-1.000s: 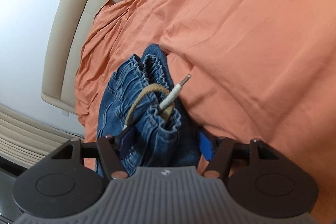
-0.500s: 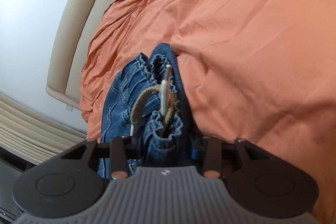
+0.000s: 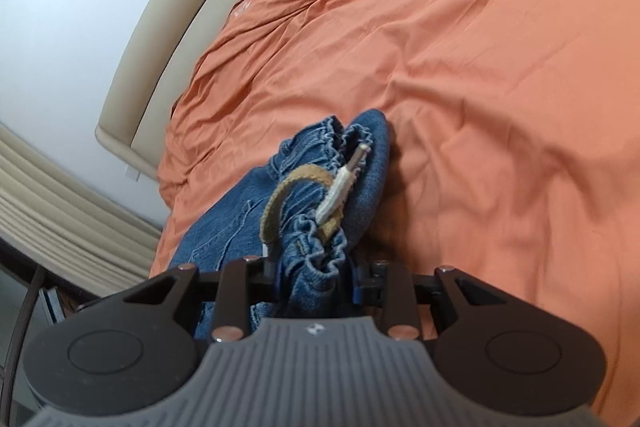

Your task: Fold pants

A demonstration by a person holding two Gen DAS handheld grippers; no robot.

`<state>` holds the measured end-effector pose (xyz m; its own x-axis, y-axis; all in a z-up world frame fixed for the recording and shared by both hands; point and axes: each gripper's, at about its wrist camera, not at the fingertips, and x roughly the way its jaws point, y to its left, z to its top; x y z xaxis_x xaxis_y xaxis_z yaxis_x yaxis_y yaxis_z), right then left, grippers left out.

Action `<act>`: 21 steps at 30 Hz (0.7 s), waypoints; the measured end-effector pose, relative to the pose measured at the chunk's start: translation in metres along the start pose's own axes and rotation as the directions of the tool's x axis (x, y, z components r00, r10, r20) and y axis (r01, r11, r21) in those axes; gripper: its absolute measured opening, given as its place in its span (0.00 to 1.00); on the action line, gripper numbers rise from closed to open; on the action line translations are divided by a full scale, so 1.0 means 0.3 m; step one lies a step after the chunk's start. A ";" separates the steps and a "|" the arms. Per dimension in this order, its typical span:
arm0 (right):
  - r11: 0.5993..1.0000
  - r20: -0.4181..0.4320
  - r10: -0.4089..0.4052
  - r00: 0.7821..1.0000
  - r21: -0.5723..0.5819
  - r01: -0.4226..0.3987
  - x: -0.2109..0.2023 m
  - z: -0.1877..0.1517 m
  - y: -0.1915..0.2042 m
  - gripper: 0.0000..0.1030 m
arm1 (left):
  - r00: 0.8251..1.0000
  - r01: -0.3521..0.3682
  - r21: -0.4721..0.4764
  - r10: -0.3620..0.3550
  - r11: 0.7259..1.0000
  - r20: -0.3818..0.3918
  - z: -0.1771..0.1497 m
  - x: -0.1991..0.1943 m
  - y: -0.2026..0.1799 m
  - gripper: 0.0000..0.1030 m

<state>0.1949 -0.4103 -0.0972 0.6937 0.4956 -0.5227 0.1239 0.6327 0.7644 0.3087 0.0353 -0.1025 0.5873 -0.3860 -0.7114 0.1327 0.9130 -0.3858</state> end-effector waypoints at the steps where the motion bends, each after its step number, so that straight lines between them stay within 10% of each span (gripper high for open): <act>1: 1.000 -0.010 -0.001 1.000 -0.004 0.001 -0.017 -0.023 0.016 0.24 | 1.000 -0.006 0.006 0.006 1.000 -0.009 -0.018 -0.028 0.005 0.10; 21: 0.977 -0.149 0.140 0.979 -0.139 -0.161 0.050 -0.383 0.570 0.24 | 0.983 -0.154 0.023 0.151 0.988 0.103 -0.049 -0.661 0.296 0.10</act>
<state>0.1450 -0.2265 -0.0178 0.5903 0.6625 -0.4611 -0.0887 0.6211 0.7787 0.1924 0.1911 -0.0044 0.6796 -0.2280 -0.6973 0.0591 0.9644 -0.2577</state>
